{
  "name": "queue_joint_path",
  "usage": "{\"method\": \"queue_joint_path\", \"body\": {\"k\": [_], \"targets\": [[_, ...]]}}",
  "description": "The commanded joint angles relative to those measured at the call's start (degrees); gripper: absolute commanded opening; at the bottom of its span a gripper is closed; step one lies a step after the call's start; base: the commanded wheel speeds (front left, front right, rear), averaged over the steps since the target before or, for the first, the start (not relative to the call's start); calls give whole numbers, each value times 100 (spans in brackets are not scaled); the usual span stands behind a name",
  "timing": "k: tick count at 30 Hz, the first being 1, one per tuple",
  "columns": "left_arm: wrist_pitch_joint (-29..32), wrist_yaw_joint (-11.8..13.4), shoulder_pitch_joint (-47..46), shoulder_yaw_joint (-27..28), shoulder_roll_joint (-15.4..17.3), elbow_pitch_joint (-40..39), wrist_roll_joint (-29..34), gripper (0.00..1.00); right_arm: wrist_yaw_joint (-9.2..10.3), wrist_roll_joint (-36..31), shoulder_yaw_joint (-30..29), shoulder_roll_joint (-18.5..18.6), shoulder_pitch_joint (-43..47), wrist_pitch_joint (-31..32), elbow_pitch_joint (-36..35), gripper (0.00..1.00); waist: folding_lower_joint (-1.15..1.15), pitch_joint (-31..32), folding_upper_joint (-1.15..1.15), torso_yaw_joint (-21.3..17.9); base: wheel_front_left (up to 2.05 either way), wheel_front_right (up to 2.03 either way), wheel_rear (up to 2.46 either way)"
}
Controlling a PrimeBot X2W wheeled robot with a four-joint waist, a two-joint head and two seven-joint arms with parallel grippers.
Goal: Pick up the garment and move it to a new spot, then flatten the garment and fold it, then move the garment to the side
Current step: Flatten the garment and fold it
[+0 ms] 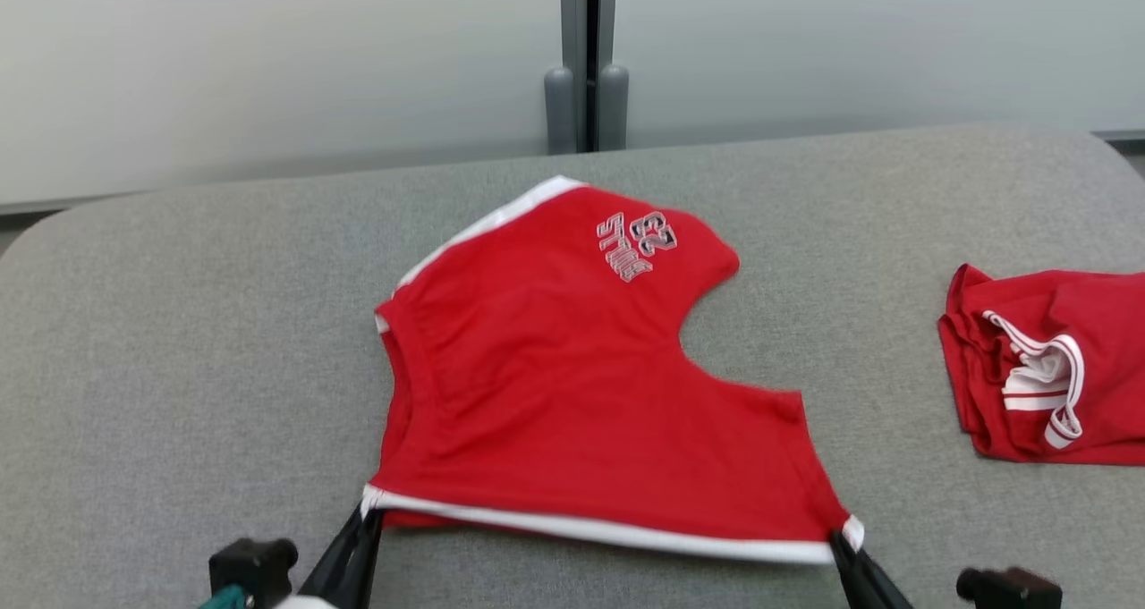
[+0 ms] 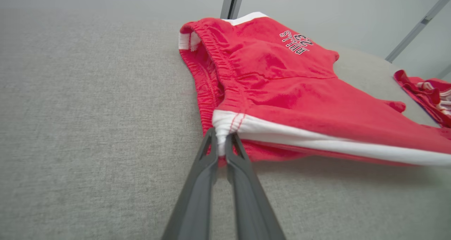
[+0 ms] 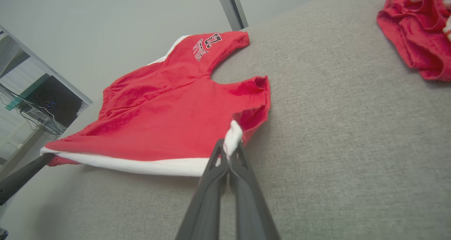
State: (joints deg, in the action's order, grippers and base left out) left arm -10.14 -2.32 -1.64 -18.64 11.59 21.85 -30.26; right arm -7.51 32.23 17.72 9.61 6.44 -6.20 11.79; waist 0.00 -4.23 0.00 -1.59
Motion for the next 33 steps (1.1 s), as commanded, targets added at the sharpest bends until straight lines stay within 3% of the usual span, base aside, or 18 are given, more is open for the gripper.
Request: {"method": "queue_joint_path", "body": {"k": [1,10,16,24,33], "targets": [[64,114,167,69,123,-225,11,0,5,-16,-112,-21,187,121,-143,0,0,144,0,-36,0,0,0],[1291,999,1823,117,559,-2633,-91,0,9,-513,-897,-354,1662,1231,-1670,0,0,472,0,5,0,0,0],[1803,1321,2206,100,728,-3533,-68,0,9,-683,-1187,-492,1928,1614,-2216,0,0,519,0,60,0,0,0],[1986,1278,1815,68,660,-3565,-172,0,9,-844,-1355,-452,1278,1735,-2236,0,0,310,0,186,0,0,0],[1905,786,420,200,473,-2891,-523,0,10,-721,-1104,206,-1276,1579,-1048,0,0,-862,0,608,0,0,0]]}}
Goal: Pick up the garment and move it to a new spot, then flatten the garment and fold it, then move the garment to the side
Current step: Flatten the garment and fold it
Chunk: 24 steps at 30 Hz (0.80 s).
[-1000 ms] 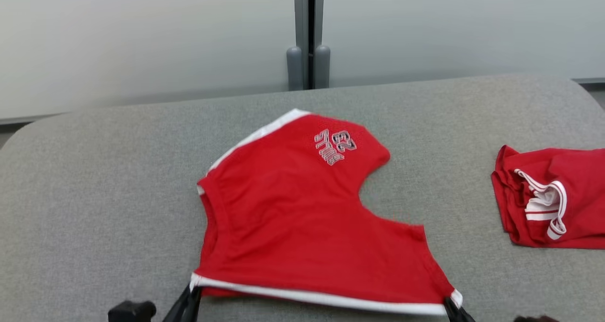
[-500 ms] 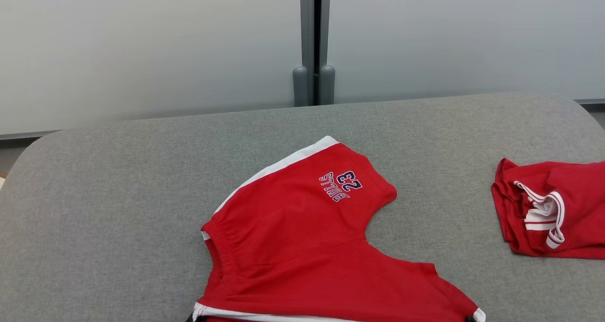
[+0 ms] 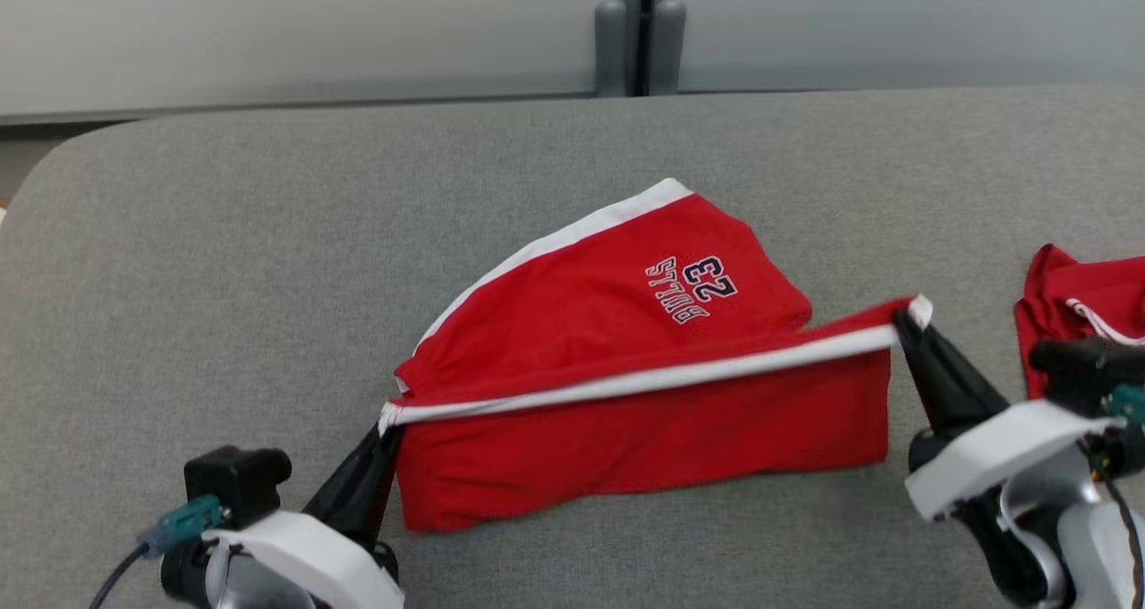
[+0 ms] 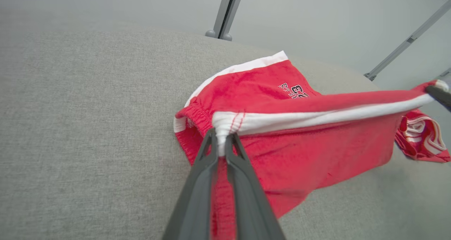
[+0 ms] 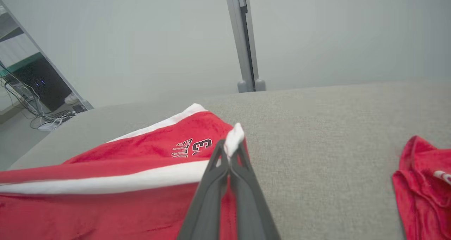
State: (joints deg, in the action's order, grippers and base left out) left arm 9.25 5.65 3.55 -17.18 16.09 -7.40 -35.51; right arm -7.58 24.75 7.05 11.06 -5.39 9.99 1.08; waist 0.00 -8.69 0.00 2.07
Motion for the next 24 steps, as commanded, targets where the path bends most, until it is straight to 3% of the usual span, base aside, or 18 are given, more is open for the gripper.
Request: {"method": "queue_joint_path", "body": {"k": [1,9,18,19,20,21,22,24], "targets": [[-49,-103,-293,74,14,137,-58,0,15,55,21,133,-423,-64,212,0,0,-545,0,299,0,0,0],[-211,-673,-1674,100,-159,1102,-312,0,16,327,585,501,-2797,-246,1867,0,0,-1329,0,732,0,0,0],[-345,-1105,-2670,-87,-418,2242,-508,0,15,585,1421,572,-4320,-602,3529,0,0,-1728,0,987,0,0,0],[-337,-1129,-2732,-131,-427,2346,-511,0,15,618,1524,577,-4402,-665,3673,11,0,-1739,0,992,0,0,0],[-372,-1162,-2795,-154,-433,2440,-527,9,14,667,1615,566,-4474,-743,3805,42,0,-1743,0,997,0,0,0],[-407,-1174,-2827,-177,-444,2517,-544,47,14,697,1719,544,-4539,-829,3899,100,0,-1743,0,995,0,0,0],[-438,-1203,-2830,-203,-453,2598,-551,100,14,718,1810,539,-4588,-961,3979,100,0,-1737,0,990,0,0,0],[-581,-1224,-2812,-210,-487,2673,-597,100,13,797,1957,512,-4623,-1233,4108,100,0,-1697,0,972,0,0,0]]}}
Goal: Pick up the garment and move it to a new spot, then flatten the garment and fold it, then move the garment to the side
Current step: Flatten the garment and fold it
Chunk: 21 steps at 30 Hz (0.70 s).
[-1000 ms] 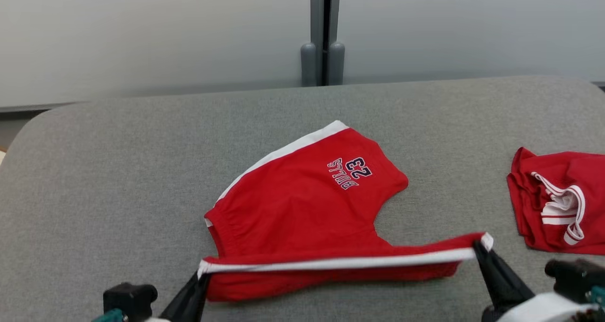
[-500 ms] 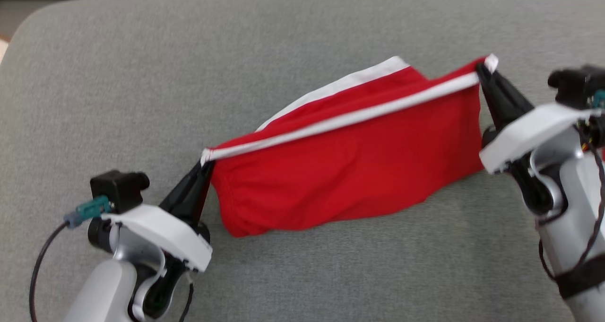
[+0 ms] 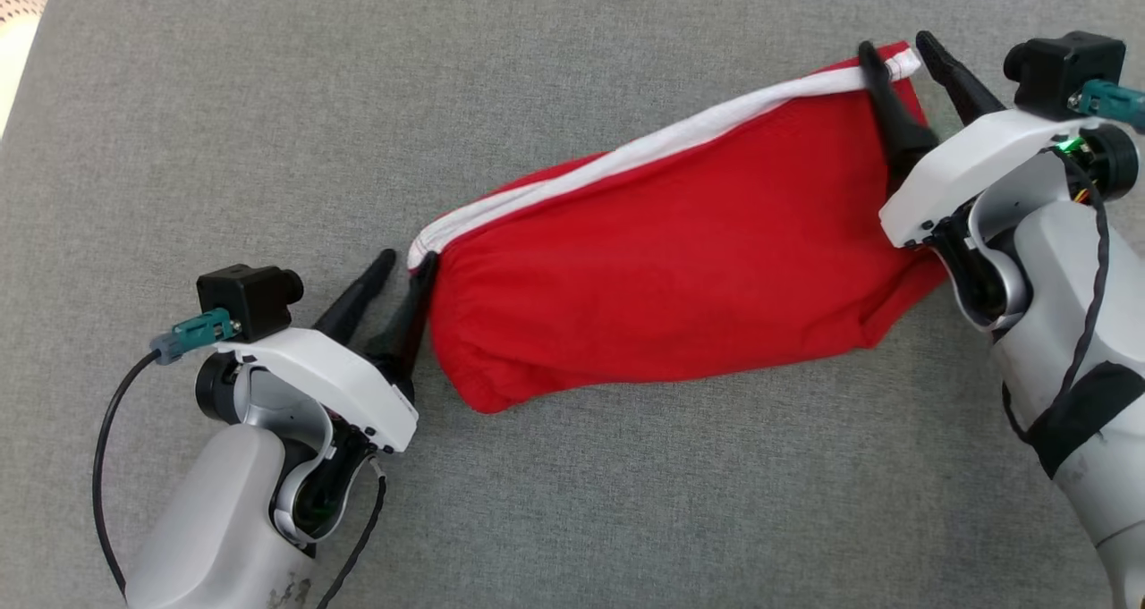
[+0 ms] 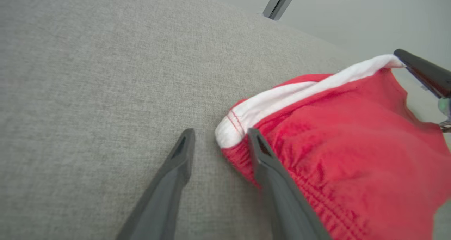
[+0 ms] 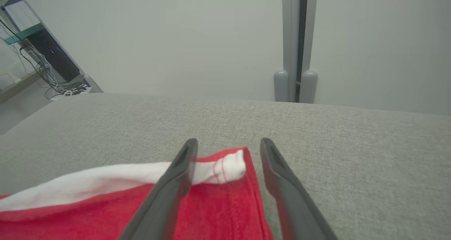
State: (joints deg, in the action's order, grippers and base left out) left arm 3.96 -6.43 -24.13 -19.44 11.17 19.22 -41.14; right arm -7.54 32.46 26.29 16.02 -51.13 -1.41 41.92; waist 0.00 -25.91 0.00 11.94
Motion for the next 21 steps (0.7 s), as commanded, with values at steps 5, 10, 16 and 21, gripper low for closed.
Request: {"method": "queue_joint_path", "body": {"k": [5,10,16,21], "targets": [[-676,28,145,57,-43,-10,111,100,7,-2,327,62,115,-884,148,100,0,190,0,-100,0,0,0],[-1581,443,273,228,-69,-230,560,100,7,-285,164,100,418,-1332,-143,100,0,391,0,-252,0,0,0],[-1902,833,488,653,-162,-795,967,100,7,-786,-505,-1,1227,-1382,-1179,100,0,634,0,-505,0,0,0],[-1914,947,654,949,-131,-1103,1469,100,6,-1168,-994,-104,2058,-1384,-1950,100,0,795,0,-729,0,0,0]]}}
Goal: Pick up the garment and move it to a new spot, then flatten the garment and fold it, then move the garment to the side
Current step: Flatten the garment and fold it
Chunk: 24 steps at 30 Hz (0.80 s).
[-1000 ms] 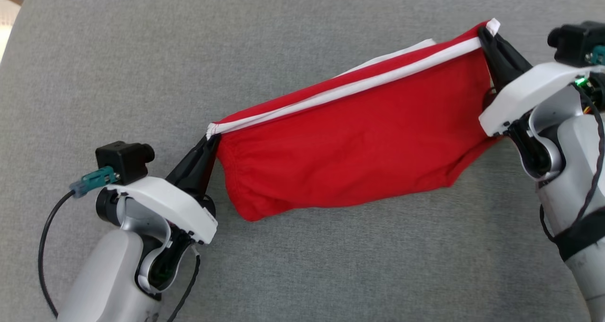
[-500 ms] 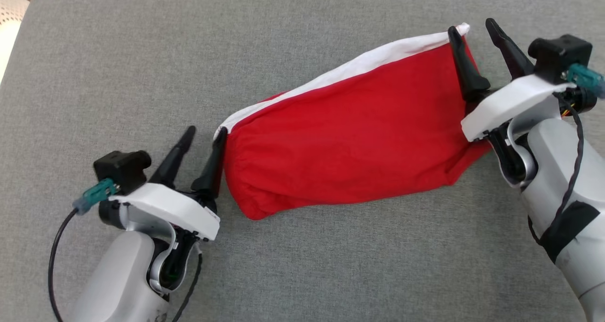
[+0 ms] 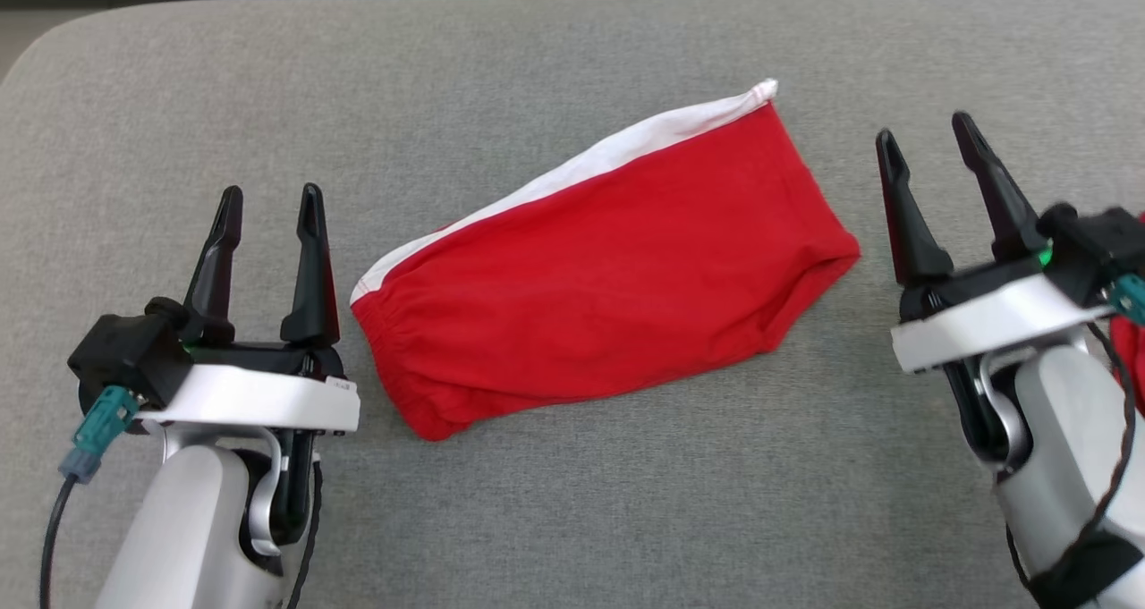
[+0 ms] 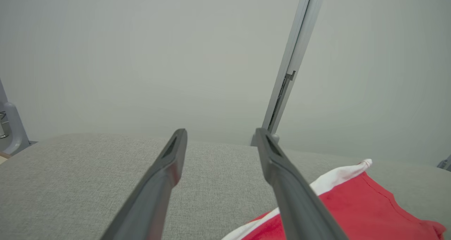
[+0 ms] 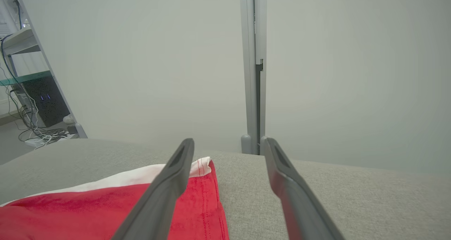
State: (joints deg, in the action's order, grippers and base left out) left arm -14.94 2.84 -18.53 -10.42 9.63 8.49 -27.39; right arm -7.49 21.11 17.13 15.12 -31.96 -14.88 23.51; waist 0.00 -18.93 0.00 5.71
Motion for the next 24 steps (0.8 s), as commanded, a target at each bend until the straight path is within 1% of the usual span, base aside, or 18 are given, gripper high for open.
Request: {"method": "queue_joint_path", "body": {"k": [1,4,5,7,13,18,24], "targets": [[-25,13,144,54,34,-33,190,100,1,-87,-158,-49,310,-37,-230,100,0,129,0,-142,0,0,0],[-27,-8,307,66,89,-31,394,100,0,-263,-374,-134,801,81,-605,100,0,199,0,-265,0,0,0],[-28,-20,414,42,135,18,488,100,0,-356,-491,-180,1092,167,-882,100,0,212,0,-349,0,0,0],[-28,-28,456,31,153,39,525,100,1,-384,-548,-215,1241,223,-998,100,0,213,0,-385,0,0,0],[-29,-19,688,-29,222,168,679,100,1,-597,-822,-353,2002,540,-1649,100,0,236,0,-507,0,0,0],[-29,15,766,-8,247,200,706,100,1,-646,-969,-467,2304,693,-1999,100,0,248,0,-554,0,0,0],[-29,-21,756,-51,251,227,686,100,1,-664,-1004,-515,2388,788,-2191,100,0,255,0,-561,0,0,0]]}}
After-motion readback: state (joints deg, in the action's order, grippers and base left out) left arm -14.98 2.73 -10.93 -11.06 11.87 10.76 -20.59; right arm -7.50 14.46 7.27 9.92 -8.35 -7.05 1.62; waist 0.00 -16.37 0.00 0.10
